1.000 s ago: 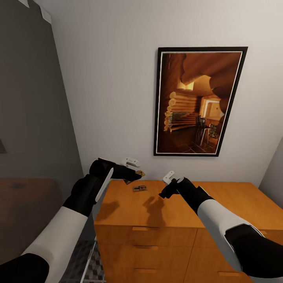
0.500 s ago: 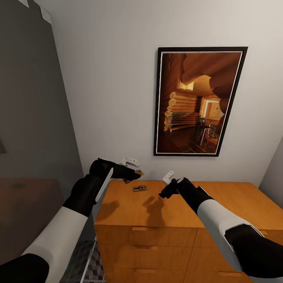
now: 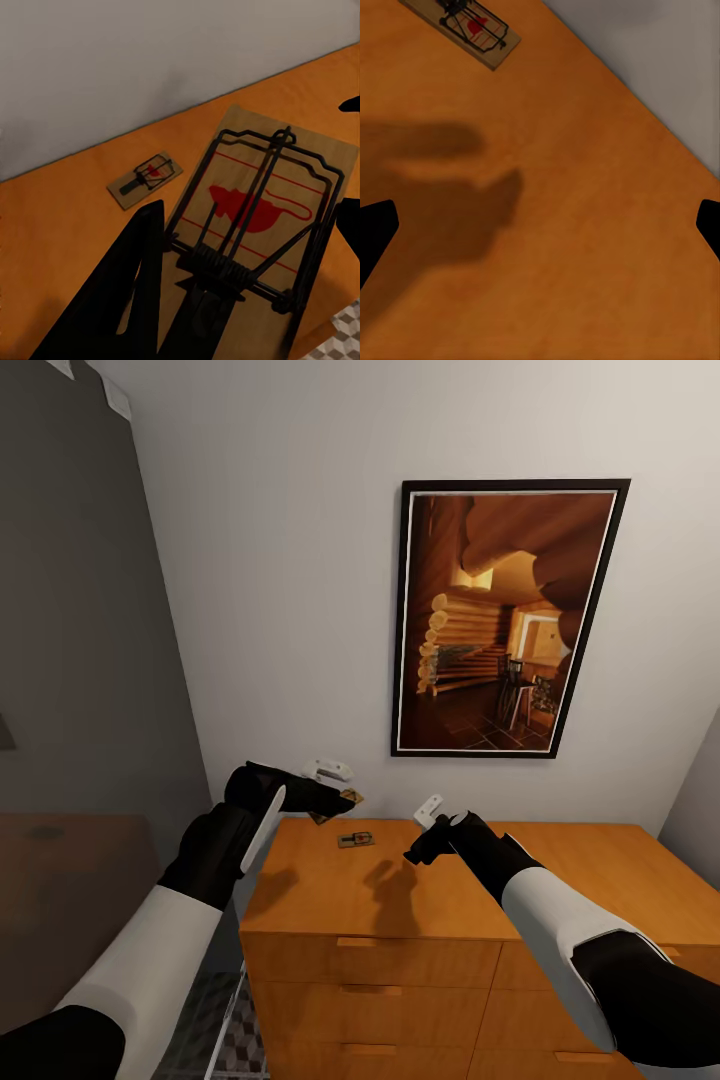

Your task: Take the four mousetraps from the cabinet in the bathroom and place them on the bathroom floor. Make sure all four end up on the same floor surface, and ensure that at least two of them are either under or directly next to the same bathroom sink.

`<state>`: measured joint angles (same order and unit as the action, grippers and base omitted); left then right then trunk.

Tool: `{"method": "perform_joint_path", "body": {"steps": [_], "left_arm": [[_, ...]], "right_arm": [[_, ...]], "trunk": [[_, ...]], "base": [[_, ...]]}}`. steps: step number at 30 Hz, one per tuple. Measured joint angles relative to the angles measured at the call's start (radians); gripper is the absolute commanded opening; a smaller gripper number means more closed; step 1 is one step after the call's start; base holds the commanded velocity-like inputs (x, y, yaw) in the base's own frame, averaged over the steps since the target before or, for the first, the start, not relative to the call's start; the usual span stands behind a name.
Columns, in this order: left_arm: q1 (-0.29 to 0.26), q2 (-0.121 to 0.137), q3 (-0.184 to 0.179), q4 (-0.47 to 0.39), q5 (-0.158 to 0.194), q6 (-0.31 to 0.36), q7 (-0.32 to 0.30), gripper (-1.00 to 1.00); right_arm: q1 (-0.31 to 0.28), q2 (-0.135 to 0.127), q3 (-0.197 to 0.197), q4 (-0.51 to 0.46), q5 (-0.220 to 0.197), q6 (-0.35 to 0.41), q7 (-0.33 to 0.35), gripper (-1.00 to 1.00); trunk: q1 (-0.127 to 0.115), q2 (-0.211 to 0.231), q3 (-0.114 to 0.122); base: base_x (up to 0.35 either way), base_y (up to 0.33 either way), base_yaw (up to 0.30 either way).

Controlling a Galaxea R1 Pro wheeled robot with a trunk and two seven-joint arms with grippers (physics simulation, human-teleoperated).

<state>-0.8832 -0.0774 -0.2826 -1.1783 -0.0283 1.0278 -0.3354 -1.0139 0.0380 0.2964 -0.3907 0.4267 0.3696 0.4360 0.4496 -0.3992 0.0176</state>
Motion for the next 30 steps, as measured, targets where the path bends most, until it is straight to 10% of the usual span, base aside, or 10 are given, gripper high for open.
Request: {"method": "perform_joint_path", "body": {"steps": [30], "left_arm": [[0.033,-0.015,-0.006,0.014,-0.002,-0.004,0.0,-1.0]], "right_arm": [[0.0,0.0,0.002,-0.008,0.003,-0.034,0.007,1.0]], "trunk": [[0.0,0.0,0.0]], "base": [[0.0,0.0,0.0]]}}
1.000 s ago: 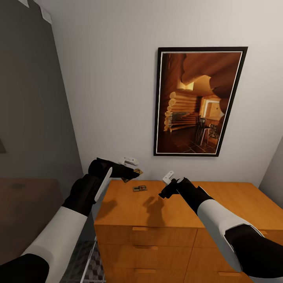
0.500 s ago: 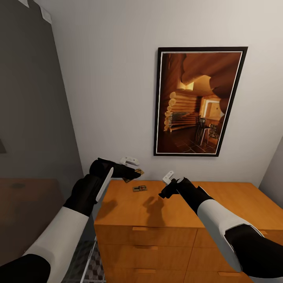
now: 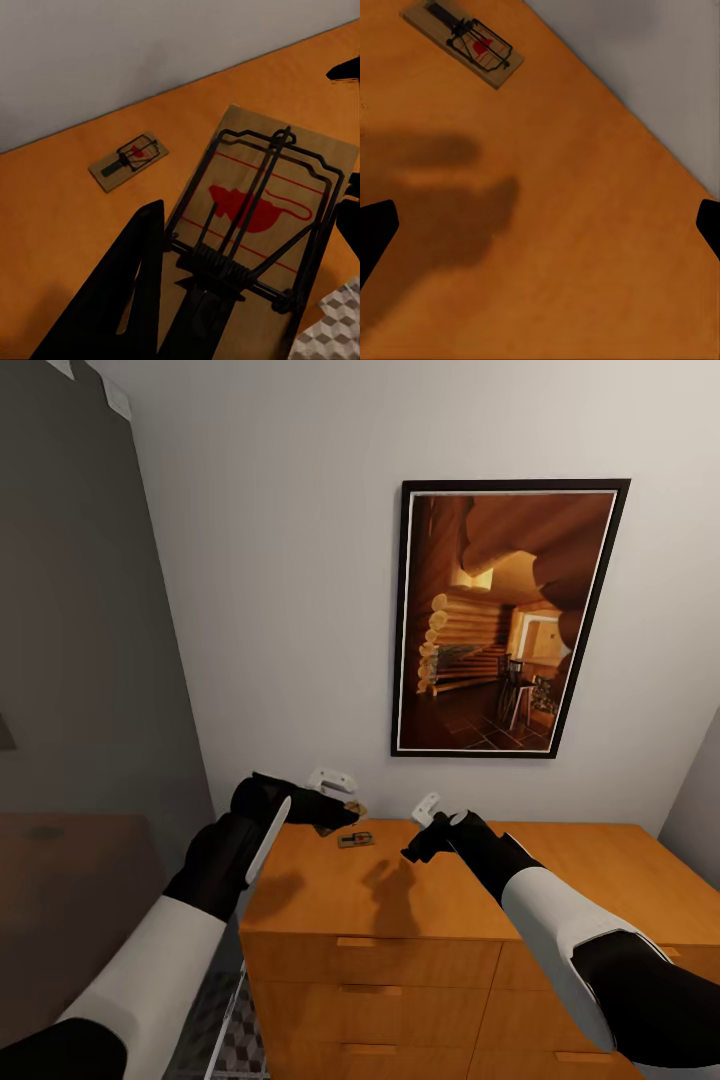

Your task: Take the four mousetraps from the cabinet in the bathroom and place them on the bathroom floor. Make sure all four end up on the same floor surface, and ensure that at least two of them are either under or directly next to the same bathroom sink.

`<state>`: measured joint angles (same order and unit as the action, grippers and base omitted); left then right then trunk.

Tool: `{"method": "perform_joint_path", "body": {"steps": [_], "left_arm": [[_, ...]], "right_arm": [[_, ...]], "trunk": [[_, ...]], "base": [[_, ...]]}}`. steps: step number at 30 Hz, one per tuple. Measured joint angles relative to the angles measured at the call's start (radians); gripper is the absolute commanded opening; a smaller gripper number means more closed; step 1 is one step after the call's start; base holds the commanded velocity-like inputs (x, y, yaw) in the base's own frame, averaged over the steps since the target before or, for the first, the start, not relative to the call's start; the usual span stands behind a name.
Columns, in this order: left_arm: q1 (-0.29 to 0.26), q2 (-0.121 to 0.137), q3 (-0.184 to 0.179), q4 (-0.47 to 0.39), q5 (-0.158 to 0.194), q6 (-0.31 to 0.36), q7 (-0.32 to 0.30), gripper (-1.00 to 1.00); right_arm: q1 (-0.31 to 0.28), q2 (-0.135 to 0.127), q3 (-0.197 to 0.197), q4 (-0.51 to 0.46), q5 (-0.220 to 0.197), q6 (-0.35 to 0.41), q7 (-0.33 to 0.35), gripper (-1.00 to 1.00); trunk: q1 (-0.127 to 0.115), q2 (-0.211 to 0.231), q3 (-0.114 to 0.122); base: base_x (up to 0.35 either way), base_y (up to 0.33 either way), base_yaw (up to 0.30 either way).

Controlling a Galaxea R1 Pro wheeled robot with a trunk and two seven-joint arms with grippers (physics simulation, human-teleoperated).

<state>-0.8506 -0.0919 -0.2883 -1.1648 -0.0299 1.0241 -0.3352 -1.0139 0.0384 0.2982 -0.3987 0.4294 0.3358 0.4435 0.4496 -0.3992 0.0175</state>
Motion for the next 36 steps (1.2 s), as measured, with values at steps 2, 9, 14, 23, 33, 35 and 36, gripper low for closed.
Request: {"method": "perform_joint_path", "body": {"steps": [2,9,14,23,33,35,36], "left_arm": [[0.007,0.0,0.0,0.004,0.0,0.0,0.0,-1.0],[0.022,0.0,0.0,0.047,0.0,-0.001,-0.002,-1.0],[0.028,0.001,0.0,0.054,0.0,-0.001,-0.001,-1.0],[0.029,0.001,-0.001,0.056,0.0,-0.001,-0.003,-1.0],[0.03,0.001,-0.002,0.056,0.0,-0.001,-0.002,-1.0],[0.03,0.001,-0.002,0.056,0.0,-0.002,-0.002,-1.0],[0.03,0.001,-0.002,0.056,0.0,-0.002,-0.002,-1.0]], "right_arm": [[0.0,0.0,0.002,-0.001,0.001,-0.017,0.02,1.0],[0.0,-0.004,0.013,-0.004,0.01,-0.062,0.191,1.0],[0.0,-0.01,0.013,-0.005,0.012,-0.128,0.276,1.0],[0.0,-0.011,0.013,-0.009,0.013,-0.152,0.29,1.0],[0.0,-0.012,0.012,-0.021,0.013,-0.153,0.286,1.0],[0.0,-0.016,0.011,-0.055,0.012,-0.153,0.283,1.0],[0.0,-0.018,0.011,-0.065,0.012,-0.153,0.284,1.0]], "trunk": [[0.0,0.0,0.0],[0.0,0.0,0.0],[0.0,0.0,0.0],[0.0,0.0,0.0],[0.0,0.0,0.0],[0.0,0.0,0.0],[0.0,0.0,0.0]], "base": [[0.0,0.0,0.0],[0.0,0.0,0.0],[0.0,0.0,0.0],[0.0,0.0,0.0],[0.0,0.0,0.0],[0.0,0.0,0.0],[0.0,0.0,0.0]]}}
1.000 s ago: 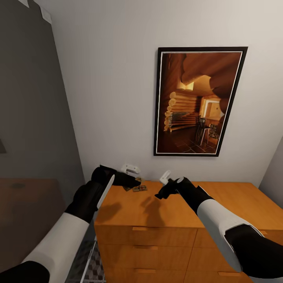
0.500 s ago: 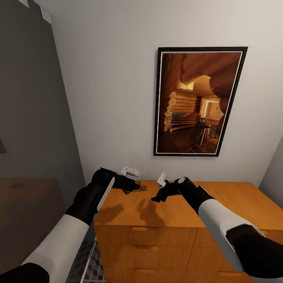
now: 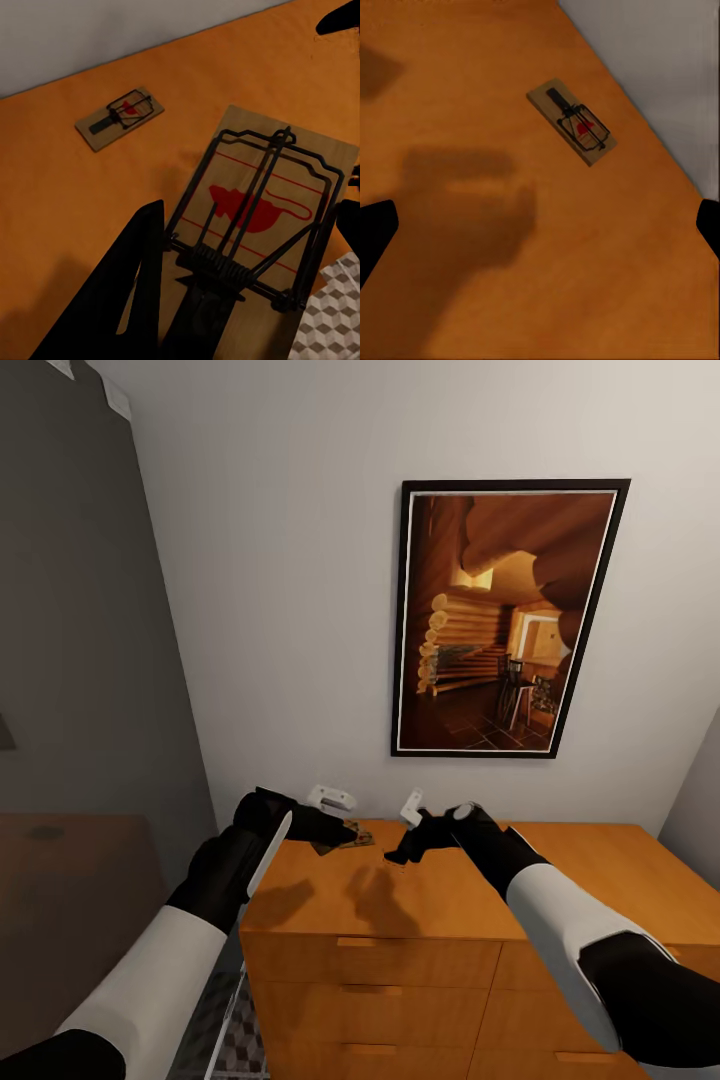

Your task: Take the four mousetraps from the cabinet in the bathroom and place them on the bathroom floor. Make sure all four end up on the same floor surface, and ensure that at least two of them are either under or directly next to the same bathroom sink.

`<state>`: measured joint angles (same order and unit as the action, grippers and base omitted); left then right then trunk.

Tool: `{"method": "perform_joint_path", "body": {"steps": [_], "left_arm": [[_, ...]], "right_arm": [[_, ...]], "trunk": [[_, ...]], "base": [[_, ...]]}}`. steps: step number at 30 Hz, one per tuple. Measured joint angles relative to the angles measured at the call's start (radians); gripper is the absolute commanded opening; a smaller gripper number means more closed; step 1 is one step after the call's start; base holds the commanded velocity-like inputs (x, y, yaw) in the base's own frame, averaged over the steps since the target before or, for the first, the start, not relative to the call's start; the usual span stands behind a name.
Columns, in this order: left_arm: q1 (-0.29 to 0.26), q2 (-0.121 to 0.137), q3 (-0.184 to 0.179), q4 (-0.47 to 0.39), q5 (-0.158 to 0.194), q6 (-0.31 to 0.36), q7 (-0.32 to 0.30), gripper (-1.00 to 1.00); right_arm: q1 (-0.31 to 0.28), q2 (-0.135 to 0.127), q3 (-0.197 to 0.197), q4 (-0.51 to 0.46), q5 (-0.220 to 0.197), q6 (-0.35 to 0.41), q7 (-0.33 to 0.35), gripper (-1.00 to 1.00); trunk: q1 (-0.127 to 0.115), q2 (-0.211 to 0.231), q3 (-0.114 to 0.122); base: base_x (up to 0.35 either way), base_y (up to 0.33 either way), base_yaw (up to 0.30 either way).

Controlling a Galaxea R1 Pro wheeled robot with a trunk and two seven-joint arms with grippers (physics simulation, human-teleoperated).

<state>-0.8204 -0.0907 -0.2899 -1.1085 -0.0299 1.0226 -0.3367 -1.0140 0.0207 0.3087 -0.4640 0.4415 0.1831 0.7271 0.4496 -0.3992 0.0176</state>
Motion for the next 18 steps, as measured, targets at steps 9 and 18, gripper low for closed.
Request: {"method": "perform_joint_path", "body": {"steps": [9,18], "left_arm": [[0.0,0.0,0.0,0.0,0.0,0.0,0.0,-1.0],[0.0,0.0,0.0,0.0,0.0,0.0,0.0,-1.0]], "right_arm": [[0.0,-0.005,0.002,-0.047,0.002,0.001,0.011,1.0],[0.0,-0.005,0.006,-0.049,0.063,-0.001,0.018,1.0]], "trunk": [[0.0,0.0,0.0],[0.0,0.0,0.0]], "base": [[0.0,0.0,0.0],[0.0,0.0,0.0]]}}
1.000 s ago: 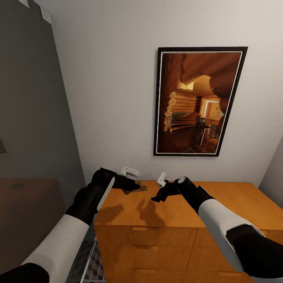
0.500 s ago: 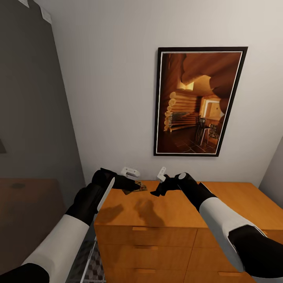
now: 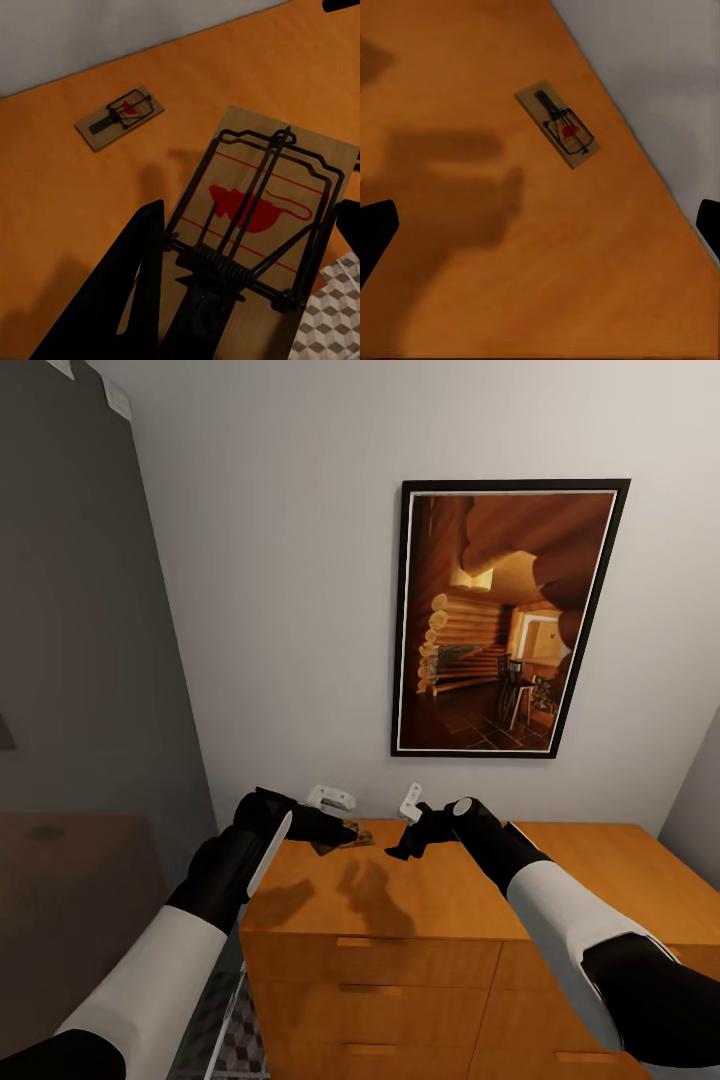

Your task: Take the four mousetraps from the cabinet in the bathroom and place them on the bathroom floor. Make sure all four end up on the same floor surface, and ensure that at least two of them are either under or directly next to the same bathroom sink.

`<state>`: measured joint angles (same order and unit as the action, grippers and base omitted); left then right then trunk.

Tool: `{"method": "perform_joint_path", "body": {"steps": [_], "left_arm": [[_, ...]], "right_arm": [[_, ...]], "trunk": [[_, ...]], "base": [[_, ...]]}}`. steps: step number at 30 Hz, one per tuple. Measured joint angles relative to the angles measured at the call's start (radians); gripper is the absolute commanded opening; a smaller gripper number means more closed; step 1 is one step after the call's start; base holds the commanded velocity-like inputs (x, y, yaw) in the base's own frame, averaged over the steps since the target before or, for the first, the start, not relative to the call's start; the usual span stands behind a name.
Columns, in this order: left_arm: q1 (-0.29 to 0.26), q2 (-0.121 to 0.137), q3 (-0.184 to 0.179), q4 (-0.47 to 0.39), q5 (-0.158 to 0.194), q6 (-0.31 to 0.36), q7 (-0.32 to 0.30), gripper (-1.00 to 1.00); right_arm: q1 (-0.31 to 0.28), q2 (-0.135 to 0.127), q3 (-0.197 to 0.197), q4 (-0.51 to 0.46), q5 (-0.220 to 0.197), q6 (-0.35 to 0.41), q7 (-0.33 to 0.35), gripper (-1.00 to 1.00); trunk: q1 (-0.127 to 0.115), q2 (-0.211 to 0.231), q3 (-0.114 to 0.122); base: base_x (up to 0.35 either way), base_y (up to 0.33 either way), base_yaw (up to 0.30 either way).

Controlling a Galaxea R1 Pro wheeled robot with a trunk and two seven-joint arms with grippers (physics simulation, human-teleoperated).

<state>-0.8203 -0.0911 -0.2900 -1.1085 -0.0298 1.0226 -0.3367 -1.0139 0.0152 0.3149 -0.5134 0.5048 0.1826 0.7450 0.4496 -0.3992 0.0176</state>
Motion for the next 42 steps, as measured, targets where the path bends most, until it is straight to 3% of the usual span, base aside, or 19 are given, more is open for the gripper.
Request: {"method": "perform_joint_path", "body": {"steps": [30,42], "left_arm": [[0.0,0.0,0.001,0.0,0.001,0.0,-0.003,-1.0],[0.0,0.0,0.001,-0.001,0.001,0.0,-0.001,-1.0]], "right_arm": [[0.0,0.009,0.005,-0.001,0.012,0.0,0.004,1.0],[0.0,0.009,0.01,-0.003,0.011,0.001,-0.004,1.0]], "trunk": [[0.0,0.0,0.0],[0.0,0.0,0.0]], "base": [[0.001,0.0,0.0],[0.144,0.0,0.0]]}}
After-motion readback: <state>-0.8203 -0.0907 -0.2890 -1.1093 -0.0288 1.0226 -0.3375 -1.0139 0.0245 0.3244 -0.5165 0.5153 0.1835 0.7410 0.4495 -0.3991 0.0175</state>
